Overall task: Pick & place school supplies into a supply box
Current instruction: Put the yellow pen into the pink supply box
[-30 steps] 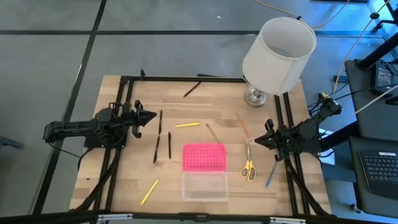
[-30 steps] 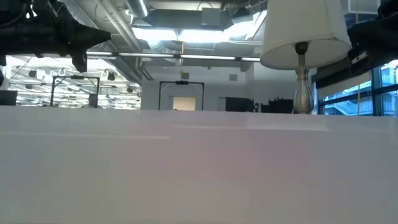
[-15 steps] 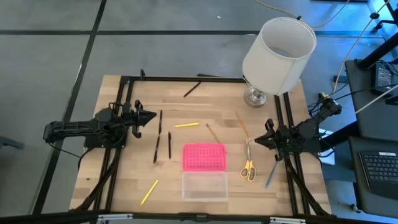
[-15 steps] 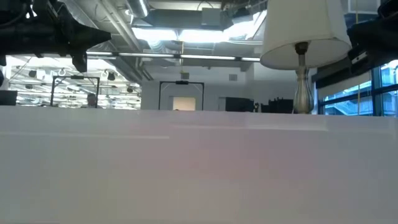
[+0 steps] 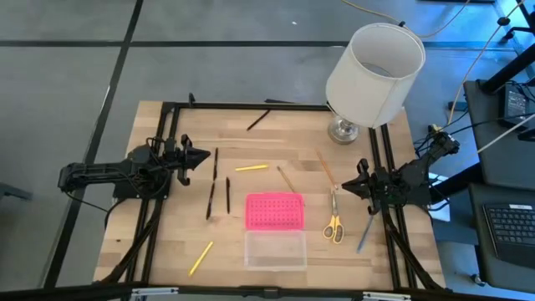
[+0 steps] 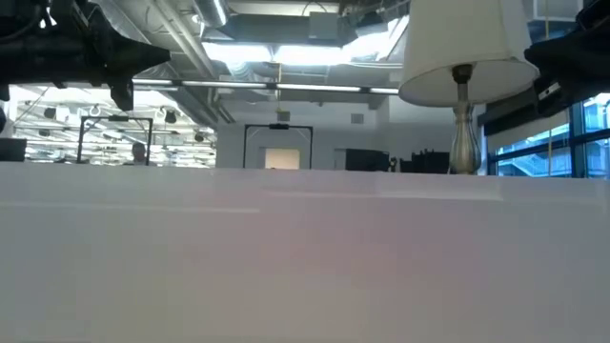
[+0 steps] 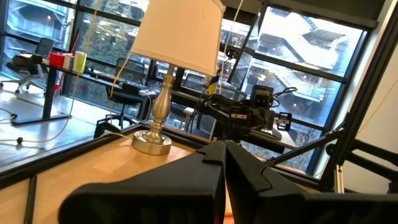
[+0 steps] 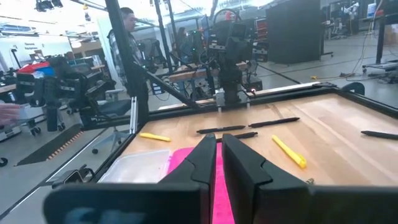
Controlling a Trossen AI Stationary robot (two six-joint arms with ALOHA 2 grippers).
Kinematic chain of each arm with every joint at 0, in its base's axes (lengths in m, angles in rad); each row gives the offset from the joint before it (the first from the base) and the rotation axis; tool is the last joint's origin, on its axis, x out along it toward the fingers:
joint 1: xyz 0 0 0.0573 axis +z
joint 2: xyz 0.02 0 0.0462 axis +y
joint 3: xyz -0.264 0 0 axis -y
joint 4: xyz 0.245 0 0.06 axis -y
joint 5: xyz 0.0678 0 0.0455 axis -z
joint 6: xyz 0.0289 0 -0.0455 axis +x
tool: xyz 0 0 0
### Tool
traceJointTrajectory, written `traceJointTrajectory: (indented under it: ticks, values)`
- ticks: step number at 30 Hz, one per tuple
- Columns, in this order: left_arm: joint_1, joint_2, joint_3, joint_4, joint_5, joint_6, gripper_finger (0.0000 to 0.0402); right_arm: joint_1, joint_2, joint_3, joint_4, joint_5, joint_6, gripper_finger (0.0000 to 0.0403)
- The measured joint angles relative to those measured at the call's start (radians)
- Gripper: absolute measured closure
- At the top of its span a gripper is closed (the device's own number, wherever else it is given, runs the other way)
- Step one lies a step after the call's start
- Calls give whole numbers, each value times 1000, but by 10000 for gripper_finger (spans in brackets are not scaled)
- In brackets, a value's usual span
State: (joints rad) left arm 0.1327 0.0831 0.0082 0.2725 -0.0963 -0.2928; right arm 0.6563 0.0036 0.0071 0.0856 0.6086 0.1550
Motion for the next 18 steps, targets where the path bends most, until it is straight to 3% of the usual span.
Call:
traceJointTrajectory:
  ticks: [5, 18]
  values:
    - [0, 0, 0, 0, 0, 0, 398, 0, 0, 0, 0, 1, 77, 369]
    - [0, 0, 0, 0, 0, 0, 398, 0, 0, 0, 0, 1, 48, 369]
